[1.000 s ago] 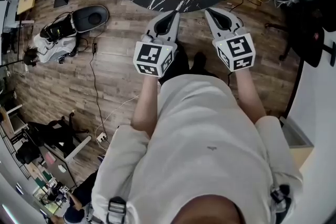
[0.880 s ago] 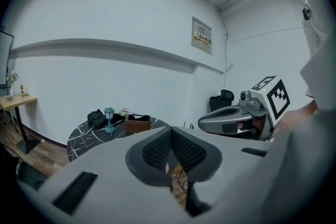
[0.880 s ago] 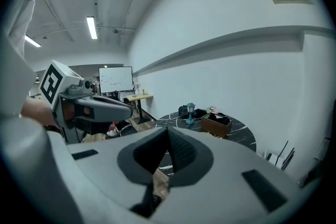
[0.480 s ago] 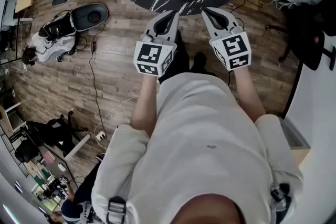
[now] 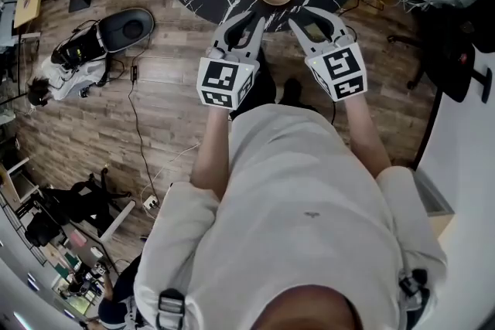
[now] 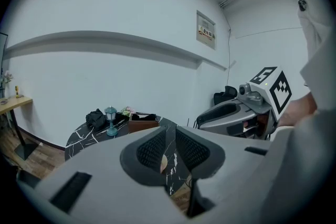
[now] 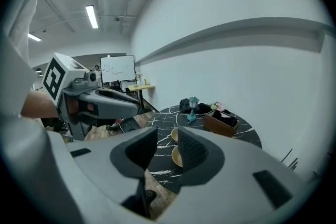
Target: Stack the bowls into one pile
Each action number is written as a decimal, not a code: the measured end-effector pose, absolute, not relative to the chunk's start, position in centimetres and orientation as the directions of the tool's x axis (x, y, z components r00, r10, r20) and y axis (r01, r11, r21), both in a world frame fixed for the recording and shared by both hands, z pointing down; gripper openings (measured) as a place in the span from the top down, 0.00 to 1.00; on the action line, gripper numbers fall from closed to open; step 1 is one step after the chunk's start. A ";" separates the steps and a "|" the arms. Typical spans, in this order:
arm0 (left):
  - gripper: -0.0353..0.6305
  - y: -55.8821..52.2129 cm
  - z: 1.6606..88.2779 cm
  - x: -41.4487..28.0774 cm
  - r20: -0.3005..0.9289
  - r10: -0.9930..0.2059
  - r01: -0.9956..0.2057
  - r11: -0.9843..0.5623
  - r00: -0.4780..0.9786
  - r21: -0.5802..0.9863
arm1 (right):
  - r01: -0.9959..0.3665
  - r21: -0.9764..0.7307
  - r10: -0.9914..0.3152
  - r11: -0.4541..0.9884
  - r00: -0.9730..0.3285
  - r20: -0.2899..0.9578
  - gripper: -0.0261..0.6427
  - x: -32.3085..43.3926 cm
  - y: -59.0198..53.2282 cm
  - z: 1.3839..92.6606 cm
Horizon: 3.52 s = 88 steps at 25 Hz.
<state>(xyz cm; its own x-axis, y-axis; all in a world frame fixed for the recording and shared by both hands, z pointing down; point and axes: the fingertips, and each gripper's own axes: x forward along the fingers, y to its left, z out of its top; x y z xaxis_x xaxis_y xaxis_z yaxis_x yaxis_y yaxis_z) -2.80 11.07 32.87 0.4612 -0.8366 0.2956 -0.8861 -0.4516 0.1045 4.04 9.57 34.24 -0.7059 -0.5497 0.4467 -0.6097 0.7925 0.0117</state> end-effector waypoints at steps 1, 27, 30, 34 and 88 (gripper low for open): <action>0.86 10.5 33.0 -3.0 0.298 -0.834 -0.884 -0.456 0.465 0.103 | -0.610 0.014 -0.549 0.792 -0.703 0.452 0.77 3.8 9.1 34.4; 0.80 -1.1 39.2 -7.3 0.419 -0.664 -0.775 -0.603 0.619 0.188 | -0.724 0.000 -0.579 0.690 -0.552 0.600 0.68 0.0 -1.8 39.3; 0.80 -1.6 40.2 -7.7 0.433 -0.647 -0.767 -0.611 0.628 0.199 | -0.741 -0.004 -0.581 0.671 -0.530 0.617 0.68 -0.1 -2.2 40.3; 0.79 -2.1 41.8 -7.9 0.449 -0.629 -0.760 -0.613 0.635 0.216 | -0.765 -0.009 -0.577 0.644 -0.494 0.651 0.68 0.3 -2.4 42.0; 0.85 -1.7 59.0 -5.6 0.722 -0.594 -0.893 0.013 0.355 0.450 | -0.480 -0.276 -0.056 0.833 -0.570 0.820 0.84 2.9 -5.9 59.2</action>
